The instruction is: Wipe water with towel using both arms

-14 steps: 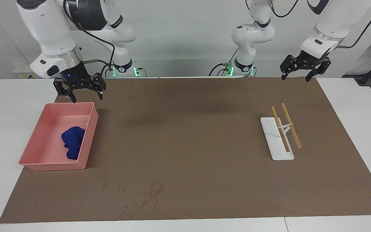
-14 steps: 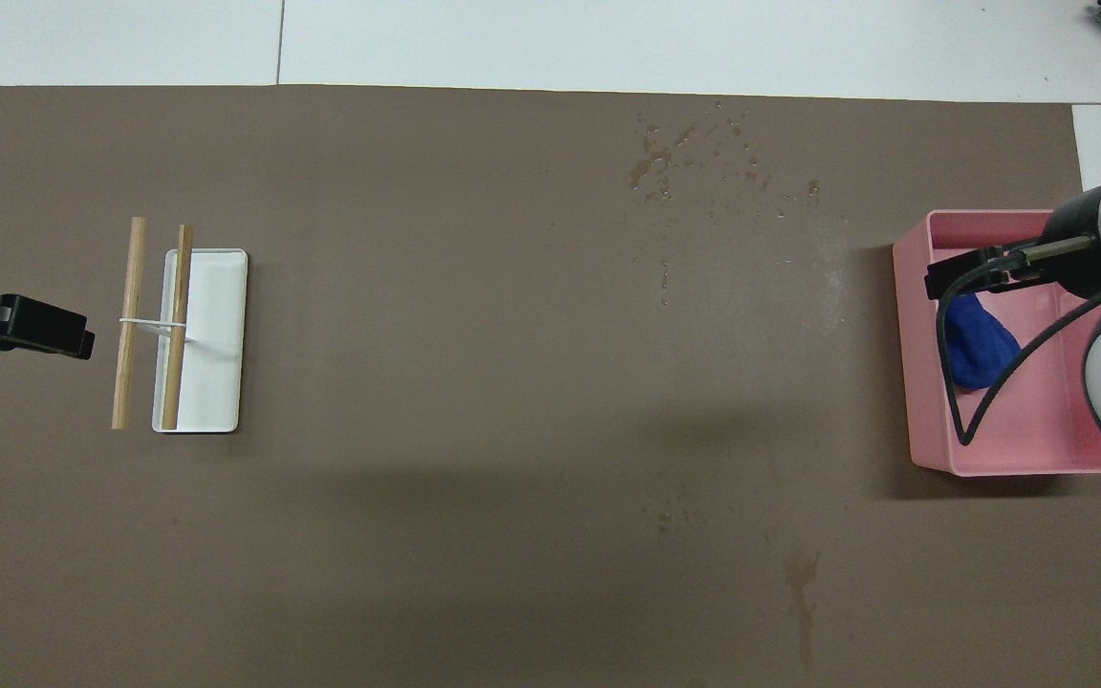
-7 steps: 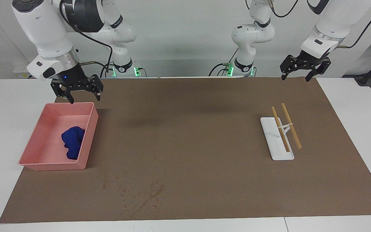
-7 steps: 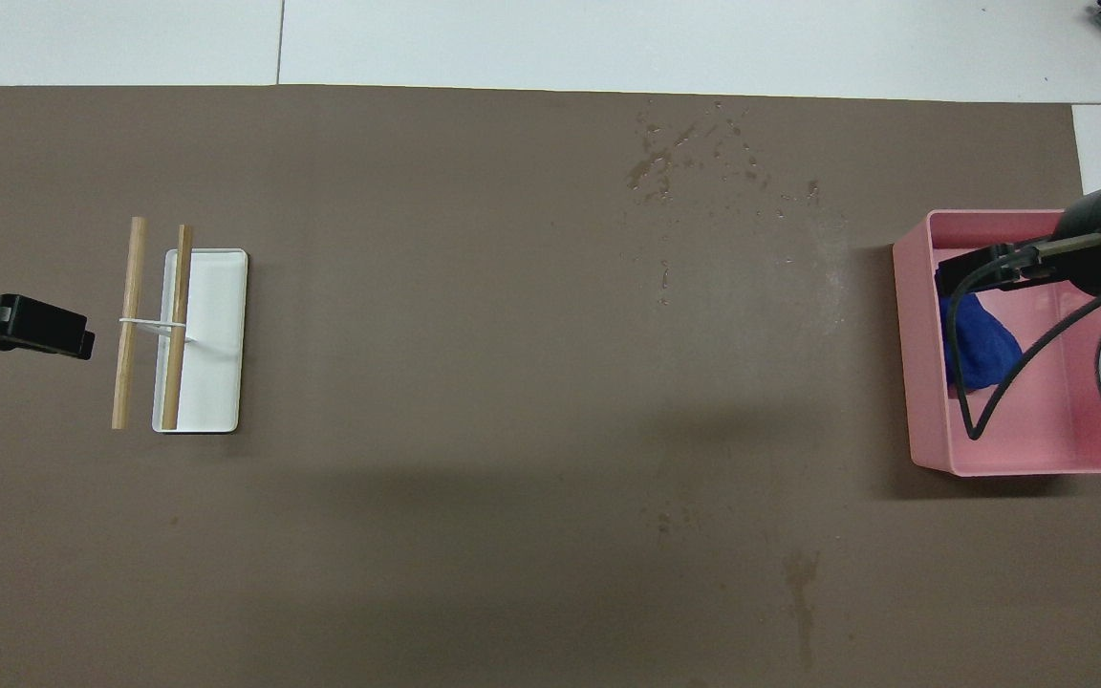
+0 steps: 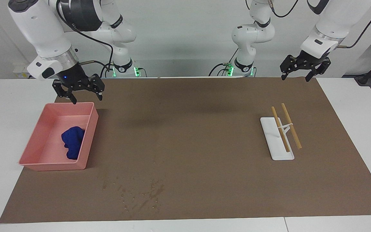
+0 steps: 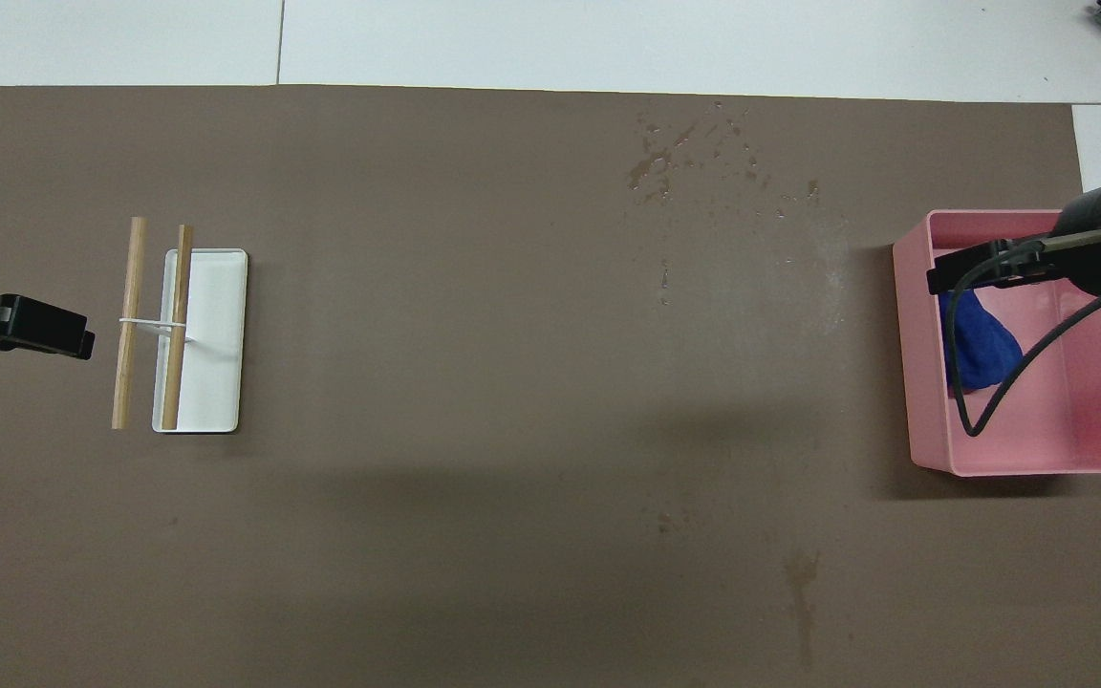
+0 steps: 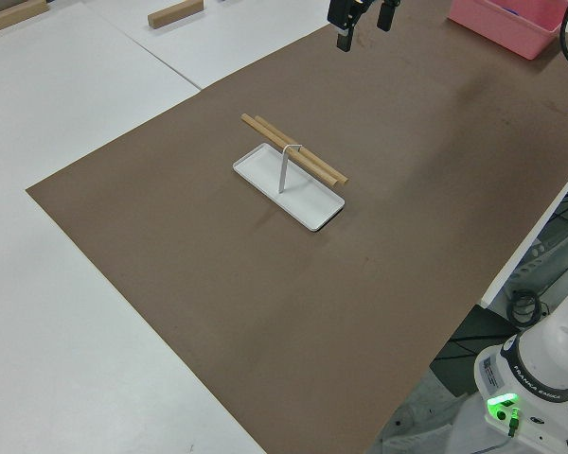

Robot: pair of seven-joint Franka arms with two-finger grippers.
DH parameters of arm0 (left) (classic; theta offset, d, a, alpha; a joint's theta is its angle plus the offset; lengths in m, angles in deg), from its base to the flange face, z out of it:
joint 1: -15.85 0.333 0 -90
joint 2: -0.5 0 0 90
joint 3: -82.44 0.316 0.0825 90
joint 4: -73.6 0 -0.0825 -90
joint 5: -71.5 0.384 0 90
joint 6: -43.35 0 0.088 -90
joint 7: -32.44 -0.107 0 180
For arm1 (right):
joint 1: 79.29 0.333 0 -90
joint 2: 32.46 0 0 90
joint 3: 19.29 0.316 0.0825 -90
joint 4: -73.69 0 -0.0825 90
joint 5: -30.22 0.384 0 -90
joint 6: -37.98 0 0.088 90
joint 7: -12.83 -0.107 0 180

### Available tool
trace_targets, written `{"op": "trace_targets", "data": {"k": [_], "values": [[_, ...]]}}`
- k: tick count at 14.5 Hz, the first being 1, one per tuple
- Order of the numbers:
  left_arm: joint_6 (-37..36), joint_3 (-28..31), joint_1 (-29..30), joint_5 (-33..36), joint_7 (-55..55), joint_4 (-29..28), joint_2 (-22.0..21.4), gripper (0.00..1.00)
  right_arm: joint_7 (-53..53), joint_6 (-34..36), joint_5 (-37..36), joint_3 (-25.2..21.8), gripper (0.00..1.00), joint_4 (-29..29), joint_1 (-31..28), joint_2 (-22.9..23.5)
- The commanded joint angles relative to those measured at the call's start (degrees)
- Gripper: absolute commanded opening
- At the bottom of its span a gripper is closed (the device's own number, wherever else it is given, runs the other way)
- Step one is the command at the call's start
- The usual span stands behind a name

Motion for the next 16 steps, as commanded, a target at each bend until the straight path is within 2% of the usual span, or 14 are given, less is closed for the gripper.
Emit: {"op": "trace_targets", "data": {"k": [1,16], "values": [[-0.3,1.0,-1.1,0.9,-0.7,-1.6,-1.5,1.00,-0.9,-0.6,1.1,0.4,1.00,-0.2,-0.8,0.3],[-0.3,1.0,-1.2,0.9,-0.7,-1.6,-1.5,1.00,-0.7,-0.6,-0.7,0.2,1.00,0.6,-0.7,0.0]]}}
